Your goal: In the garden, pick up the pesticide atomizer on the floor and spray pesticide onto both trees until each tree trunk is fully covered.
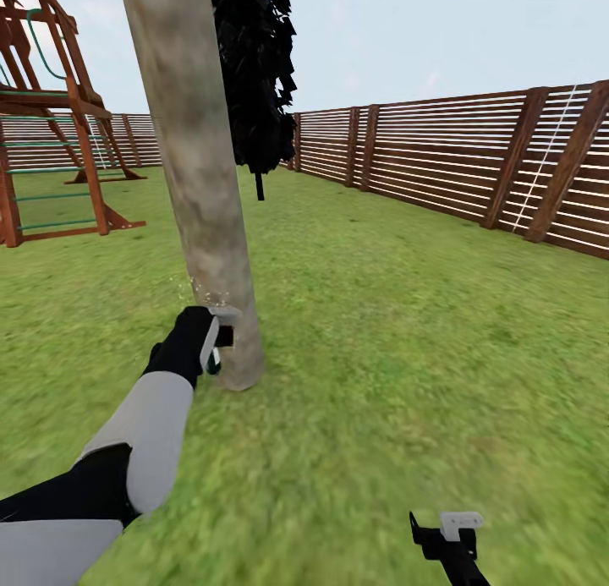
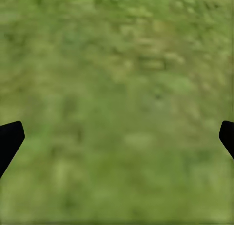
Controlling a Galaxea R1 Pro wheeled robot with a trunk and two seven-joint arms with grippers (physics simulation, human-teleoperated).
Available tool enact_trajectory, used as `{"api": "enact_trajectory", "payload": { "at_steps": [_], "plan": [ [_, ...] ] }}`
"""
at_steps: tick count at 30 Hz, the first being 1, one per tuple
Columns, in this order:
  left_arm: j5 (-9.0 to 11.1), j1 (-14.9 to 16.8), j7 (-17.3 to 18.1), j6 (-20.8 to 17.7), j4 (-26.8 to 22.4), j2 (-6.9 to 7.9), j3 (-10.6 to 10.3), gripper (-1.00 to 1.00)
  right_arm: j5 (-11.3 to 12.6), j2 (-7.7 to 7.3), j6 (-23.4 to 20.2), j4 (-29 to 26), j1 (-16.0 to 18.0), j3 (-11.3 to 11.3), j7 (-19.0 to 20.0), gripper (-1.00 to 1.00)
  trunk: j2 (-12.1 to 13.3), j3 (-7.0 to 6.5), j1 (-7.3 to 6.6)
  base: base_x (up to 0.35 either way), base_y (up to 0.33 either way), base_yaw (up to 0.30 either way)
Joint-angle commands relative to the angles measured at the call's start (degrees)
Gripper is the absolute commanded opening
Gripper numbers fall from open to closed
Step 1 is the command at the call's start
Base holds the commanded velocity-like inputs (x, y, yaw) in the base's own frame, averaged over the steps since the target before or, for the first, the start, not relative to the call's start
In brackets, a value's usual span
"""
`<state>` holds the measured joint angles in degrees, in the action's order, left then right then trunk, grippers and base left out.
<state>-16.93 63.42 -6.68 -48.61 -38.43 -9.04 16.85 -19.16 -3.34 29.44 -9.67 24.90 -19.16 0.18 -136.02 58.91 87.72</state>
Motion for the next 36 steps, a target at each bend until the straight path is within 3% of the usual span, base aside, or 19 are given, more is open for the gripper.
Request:
{"api": "enact_trajectory", "payload": {
  "at_steps": [1,4,6,13,15,16,19,28,29,31,36],
  "plan": [
    [0.66,0.44,0.0,-0.27,-0.12,0.06,-0.02,-1.0,0.0,0.0,0.0,0.0,0.0,-0.01,0.0,1.0,0.0,0.01,0.0,0.0,0.0,0.0],
    [1.58,0.85,0.03,-1.99,-1.29,0.71,0.12,-1.0,0.0,0.0,0.0,0.0,0.0,0.0,0.0,1.0,0.0,0.01,0.0,0.0,0.0,0.0],
    [1.72,0.74,0.09,-4.58,-4.71,0.97,0.04,-1.0,0.0,0.0,0.0,0.0,0.0,0.0,0.0,1.0,0.0,0.01,0.0,0.0,0.0,0.0],
    [2.2,2.28,0.44,-7.02,-7.56,-0.71,-1.18,-1.0,0.0,0.0,0.0,0.0,0.0,0.0,0.0,1.0,0.0,0.01,0.0,0.0,0.0,0.0],
    [5.29,3.24,0.62,-8.31,-7.62,-0.76,-1.4,-1.0,0.0,0.0,0.0,0.0,0.01,-0.02,0.0,1.0,0.0,0.01,0.0,0.0,0.0,0.0],
    [5.7,3.16,0.6,-8.39,-7.62,-0.61,-1.46,-1.0,0.0,0.0,0.0,0.0,0.0,-0.02,0.0,1.0,0.0,0.01,0.0,0.0,0.0,0.0],
    [5.87,2.98,0.53,-8.49,-7.69,0.03,-3.23,-1.0,0.0,0.0,0.0,0.0,-0.02,-0.01,0.0,1.0,0.0,0.01,0.0,0.045,0.0,0.0],
    [5.66,2.87,0.35,-8.54,-8.51,0.37,-4.94,-1.0,0.0,0.0,0.0,0.0,0.0,0.0,0.0,1.0,0.0,0.01,0.0,0.185,0.0,0.0],
    [5.56,2.86,0.35,-8.59,-8.51,0.82,-4.79,-1.0,0.0,0.0,0.0,0.0,0.01,0.0,0.0,1.0,0.0,0.01,0.0,0.003,0.0,0.0],
    [5.89,2.85,0.42,-8.67,-8.51,3.26,-4.66,-1.0,0.0,0.0,0.0,0.0,0.02,0.0,0.0,1.0,0.0,0.01,0.0,0.001,0.031,0.0],
    [5.61,2.85,0.44,-8.62,-8.51,4.44,-4.67,-1.0,0.0,0.0,0.0,0.0,0.03,0.0,0.0,1.0,0.0,0.01,0.0,0.0,0.19,0.0]
  ]
}}
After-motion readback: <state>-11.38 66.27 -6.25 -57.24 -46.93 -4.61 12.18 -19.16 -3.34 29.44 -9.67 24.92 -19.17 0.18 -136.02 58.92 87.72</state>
